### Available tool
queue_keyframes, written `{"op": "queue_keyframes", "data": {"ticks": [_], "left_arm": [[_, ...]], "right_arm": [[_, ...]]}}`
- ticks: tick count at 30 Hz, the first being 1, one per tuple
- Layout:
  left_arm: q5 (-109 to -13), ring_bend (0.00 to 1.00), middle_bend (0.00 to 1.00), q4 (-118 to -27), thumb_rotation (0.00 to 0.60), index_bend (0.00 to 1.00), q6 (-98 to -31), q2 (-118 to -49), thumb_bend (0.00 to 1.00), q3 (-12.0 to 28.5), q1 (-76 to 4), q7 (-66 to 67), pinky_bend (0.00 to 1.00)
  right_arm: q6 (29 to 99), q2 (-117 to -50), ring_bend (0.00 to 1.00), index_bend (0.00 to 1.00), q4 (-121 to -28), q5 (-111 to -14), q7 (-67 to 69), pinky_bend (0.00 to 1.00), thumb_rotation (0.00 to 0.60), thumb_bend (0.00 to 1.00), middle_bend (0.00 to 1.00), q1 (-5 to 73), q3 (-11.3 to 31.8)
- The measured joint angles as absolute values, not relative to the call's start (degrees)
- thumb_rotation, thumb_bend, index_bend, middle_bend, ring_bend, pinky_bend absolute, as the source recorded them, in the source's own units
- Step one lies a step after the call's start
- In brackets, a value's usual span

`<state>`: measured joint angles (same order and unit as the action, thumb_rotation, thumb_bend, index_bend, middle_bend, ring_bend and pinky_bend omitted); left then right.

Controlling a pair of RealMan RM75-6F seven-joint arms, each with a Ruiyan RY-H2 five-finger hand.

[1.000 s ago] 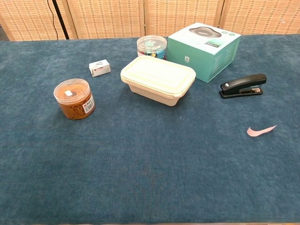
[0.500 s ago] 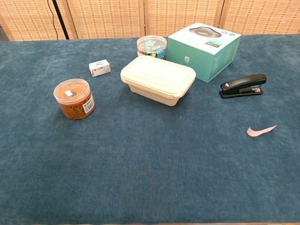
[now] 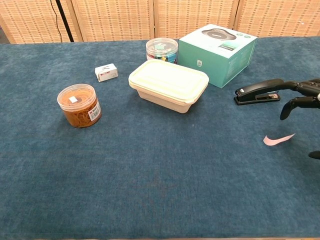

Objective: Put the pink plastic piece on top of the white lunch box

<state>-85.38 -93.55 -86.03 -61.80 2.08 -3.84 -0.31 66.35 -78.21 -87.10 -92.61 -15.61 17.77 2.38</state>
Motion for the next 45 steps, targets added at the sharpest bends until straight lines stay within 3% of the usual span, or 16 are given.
{"op": "queue_keyframes", "data": {"ticks": [17, 27, 45], "left_arm": [[-85.18, 0.0, 0.0, -93.06, 0.6, 0.0, -85.81, -61.03, 0.04, 2.14, -3.58, -3.06, 0.0], [-84.99, 0.0, 0.0, -93.23, 0.6, 0.0, -85.65, -61.09, 0.04, 2.2, -3.57, -3.02, 0.0], [-84.74, 0.0, 0.0, -93.25, 0.6, 0.0, -85.35, -61.02, 0.04, 2.35, -3.66, -3.39, 0.0]], "right_arm": [[63.47, -82.39, 0.0, 0.39, -80.12, -87.02, -20.46, 0.0, 0.6, 0.27, 0.0, 20.75, 3.44], [63.66, -83.35, 0.0, 0.44, -78.37, -86.69, -19.12, 0.0, 0.6, 0.36, 0.0, 21.78, 2.95], [62.98, -85.14, 0.0, 0.48, -75.92, -84.95, -18.38, 0.0, 0.6, 0.38, 0.0, 22.83, 2.35]]}}
